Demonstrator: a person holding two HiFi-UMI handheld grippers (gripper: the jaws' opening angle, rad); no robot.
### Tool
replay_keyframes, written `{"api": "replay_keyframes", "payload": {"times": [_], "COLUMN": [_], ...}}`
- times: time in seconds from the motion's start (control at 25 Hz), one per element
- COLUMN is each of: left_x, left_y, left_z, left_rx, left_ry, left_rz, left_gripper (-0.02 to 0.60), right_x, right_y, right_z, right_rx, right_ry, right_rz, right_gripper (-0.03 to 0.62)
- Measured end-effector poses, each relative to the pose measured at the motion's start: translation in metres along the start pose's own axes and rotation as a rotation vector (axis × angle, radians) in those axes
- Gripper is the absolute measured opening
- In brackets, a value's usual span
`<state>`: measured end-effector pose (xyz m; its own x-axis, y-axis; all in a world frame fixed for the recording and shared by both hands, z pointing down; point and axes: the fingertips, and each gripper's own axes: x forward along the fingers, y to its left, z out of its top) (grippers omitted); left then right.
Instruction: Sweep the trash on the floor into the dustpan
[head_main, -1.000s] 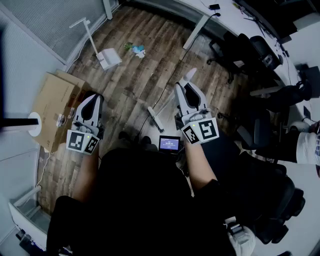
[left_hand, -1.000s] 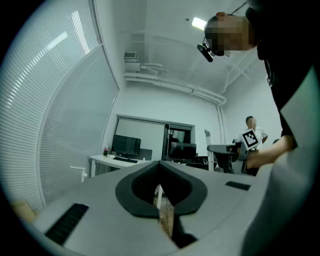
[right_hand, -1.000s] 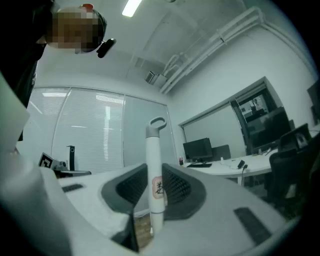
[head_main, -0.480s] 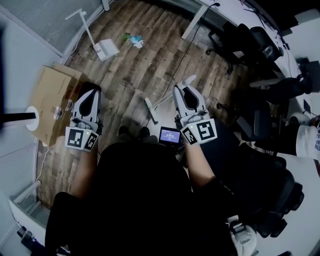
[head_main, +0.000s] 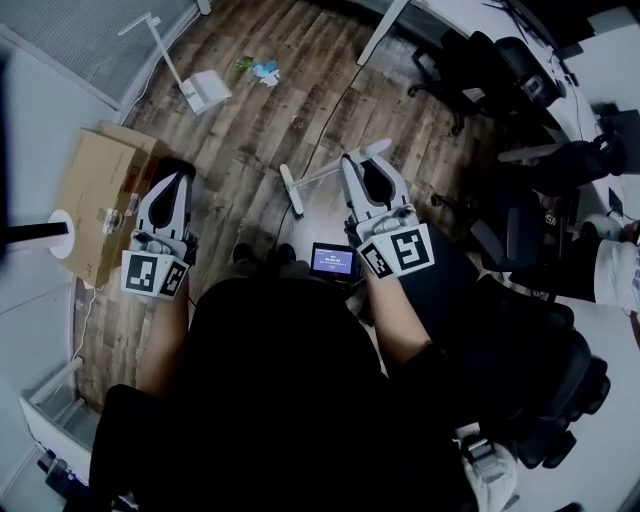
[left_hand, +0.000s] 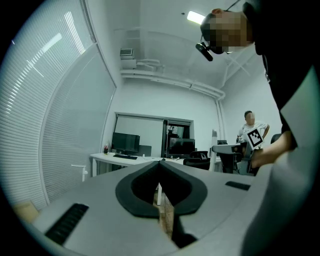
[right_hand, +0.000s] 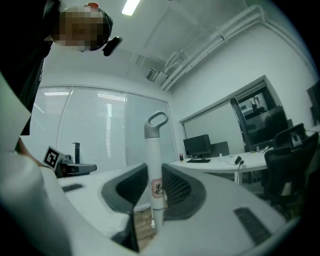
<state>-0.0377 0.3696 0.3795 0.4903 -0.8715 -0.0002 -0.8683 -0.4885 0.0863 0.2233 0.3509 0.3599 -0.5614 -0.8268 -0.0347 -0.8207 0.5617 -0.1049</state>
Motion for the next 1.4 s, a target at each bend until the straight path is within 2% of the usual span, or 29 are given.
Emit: {"api": "replay_keyframes", "payload": {"times": [0.48, 0.84, 1.12, 1.4], "left_x": [0.009, 0.02, 0.041, 0.086], "left_y": [-0.02, -0.031, -0.011, 0.023], "left_z": [-0.006, -0.016, -0.02, -0.025], "left_rx": [-0.006, -0.012, -0.027, -0.047], "left_ry": [0.014, 0.049, 0.063, 0.061], "left_rz": [0.032, 0.002, -0.008, -0.025], "left_gripper": [-0.012, -0.011, -0.011, -0.011], "right_x": [-0.007, -0.01, 0.01, 0.053], "right_y": [-0.026, -0.048, -0.056, -0.08], "right_z": [-0.004, -0.009, -0.011, -0.011], "right_rx": [0.008, 0.025, 0.028, 0.034], "right_ry": [0.002, 0.03, 0.037, 0.053], "right_rz": [0.034, 0.02, 0.02, 0.002], "right_gripper": [0.094, 0.094, 0.094, 0.094]}}
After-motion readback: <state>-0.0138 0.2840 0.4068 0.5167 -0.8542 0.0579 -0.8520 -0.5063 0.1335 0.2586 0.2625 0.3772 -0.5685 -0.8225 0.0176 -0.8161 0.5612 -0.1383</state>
